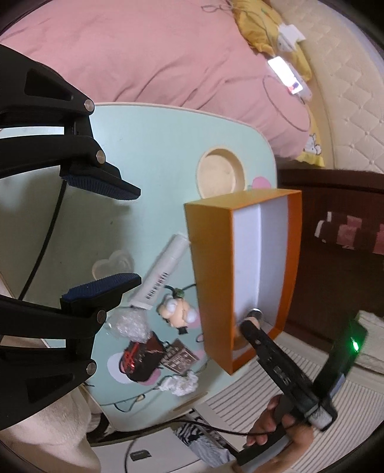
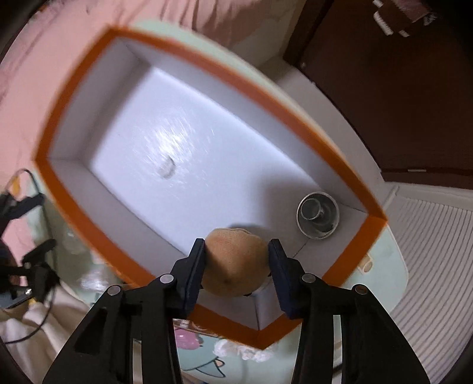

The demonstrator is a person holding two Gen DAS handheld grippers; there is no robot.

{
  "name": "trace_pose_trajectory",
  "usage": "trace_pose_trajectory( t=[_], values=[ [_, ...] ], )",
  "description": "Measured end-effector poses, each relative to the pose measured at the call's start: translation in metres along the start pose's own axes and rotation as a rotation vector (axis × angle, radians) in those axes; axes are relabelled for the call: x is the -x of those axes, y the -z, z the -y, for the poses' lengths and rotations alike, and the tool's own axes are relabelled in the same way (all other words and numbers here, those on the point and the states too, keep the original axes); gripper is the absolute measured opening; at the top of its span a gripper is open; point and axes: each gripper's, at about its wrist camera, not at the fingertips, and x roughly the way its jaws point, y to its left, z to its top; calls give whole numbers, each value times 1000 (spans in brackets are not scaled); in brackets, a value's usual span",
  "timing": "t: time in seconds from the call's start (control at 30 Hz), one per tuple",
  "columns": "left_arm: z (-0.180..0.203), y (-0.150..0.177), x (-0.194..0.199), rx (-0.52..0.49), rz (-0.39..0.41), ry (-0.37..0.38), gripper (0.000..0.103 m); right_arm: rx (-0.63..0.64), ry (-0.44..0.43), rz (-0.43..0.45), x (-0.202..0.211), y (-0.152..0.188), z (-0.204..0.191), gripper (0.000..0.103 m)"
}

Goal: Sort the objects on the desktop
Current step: 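Grasp the tan puff with the right gripper and lift it out, then carry the tan puff with right gripper while left gripper grasps the silver tin in the box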

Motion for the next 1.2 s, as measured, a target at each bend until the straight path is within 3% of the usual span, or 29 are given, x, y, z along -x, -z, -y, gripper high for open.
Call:
trace_pose_trajectory(
  t=[0.23, 0.33, 0.53, 0.67, 0.8, 0.93, 1.13, 1.2],
  values=[
    [14, -34, 8, -52, 11, 82, 50, -74, -212, 277, 63, 68, 18, 44],
    [28, -62, 8, -97, 12, 117, 50, -107, -251, 342, 62, 111, 25, 44],
    [71, -125, -11, -189, -16, 156, 50, -193, -322, 334, 13, 176, 20, 44],
    [101, -154, -51, -207, -93, 169, 50, -243, -342, 345, -18, 198, 17, 44],
    [115, -177, -100, -121, -186, 219, 50, -304, -417, 395, -31, 222, 21, 46],
    [116, -190, -135, -49, -217, 178, 44, -324, -461, 429, -37, 232, 24, 46],
    [117, -189, -161, -7, -246, 156, 42, -326, -515, 457, -44, 235, 28, 46],
    [119, -186, -167, -4, -260, 166, 34, -330, -526, 459, -47, 235, 31, 46]
  ],
)
